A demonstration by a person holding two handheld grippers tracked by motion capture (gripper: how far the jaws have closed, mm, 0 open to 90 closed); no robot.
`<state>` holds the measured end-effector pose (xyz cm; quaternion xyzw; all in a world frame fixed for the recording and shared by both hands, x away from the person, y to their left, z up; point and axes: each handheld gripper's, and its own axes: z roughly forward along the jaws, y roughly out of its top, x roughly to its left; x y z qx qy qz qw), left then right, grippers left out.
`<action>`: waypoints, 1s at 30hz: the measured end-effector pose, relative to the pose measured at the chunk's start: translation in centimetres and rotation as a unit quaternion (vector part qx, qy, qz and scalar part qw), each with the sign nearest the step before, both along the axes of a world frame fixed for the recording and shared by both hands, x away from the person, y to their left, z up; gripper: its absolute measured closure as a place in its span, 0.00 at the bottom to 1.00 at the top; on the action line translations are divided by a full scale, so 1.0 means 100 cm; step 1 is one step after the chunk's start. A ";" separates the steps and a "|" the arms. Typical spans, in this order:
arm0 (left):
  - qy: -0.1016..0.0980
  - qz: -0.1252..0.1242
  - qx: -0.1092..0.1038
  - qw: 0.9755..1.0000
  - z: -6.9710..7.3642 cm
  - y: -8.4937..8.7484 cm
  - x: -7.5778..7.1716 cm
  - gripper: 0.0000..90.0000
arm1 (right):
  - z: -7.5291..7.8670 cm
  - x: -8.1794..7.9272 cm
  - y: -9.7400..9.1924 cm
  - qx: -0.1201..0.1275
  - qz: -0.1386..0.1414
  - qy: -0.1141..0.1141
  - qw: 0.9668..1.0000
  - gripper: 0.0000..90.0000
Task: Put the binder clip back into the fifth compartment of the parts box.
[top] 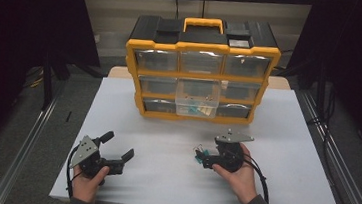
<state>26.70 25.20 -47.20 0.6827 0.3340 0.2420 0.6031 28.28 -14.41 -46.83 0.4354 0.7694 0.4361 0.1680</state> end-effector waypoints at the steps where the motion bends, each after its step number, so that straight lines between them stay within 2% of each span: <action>1: 0.000 0.000 0.000 1.000 0.000 0.000 0.000 0.02 | -0.002 0.000 0.000 -0.002 0.001 0.005 1.000 0.21; 6: -0.001 -0.002 -0.001 1.000 0.000 0.000 0.000 0.02 | -0.007 0.001 0.003 -0.014 0.004 0.025 1.000 0.29; 16: 0.000 -0.004 -0.001 1.000 0.000 0.000 0.000 0.02 | -0.016 0.003 0.011 -0.044 0.015 0.046 0.998 0.42; 17: 0.000 -0.004 -0.001 1.000 0.000 0.000 0.000 0.02 | -0.016 0.002 0.013 -0.047 0.008 0.056 0.997 0.42; 21: -0.001 -0.002 -0.001 1.000 0.000 0.000 0.000 0.02 | -0.018 0.004 0.014 -0.063 0.016 0.039 0.997 0.46; 23: -0.001 -0.003 0.000 1.000 0.000 0.000 0.000 0.02 | -0.018 0.004 0.014 -0.063 0.019 0.039 0.997 0.54; 26: -0.001 -0.001 0.000 1.000 0.000 0.000 0.000 0.02 | -0.017 0.003 0.013 -0.061 0.025 0.034 0.997 0.56; 30: 0.001 -0.001 -0.002 1.000 0.000 0.000 0.000 0.02 | -0.014 0.002 0.010 -0.045 0.027 0.020 0.998 0.56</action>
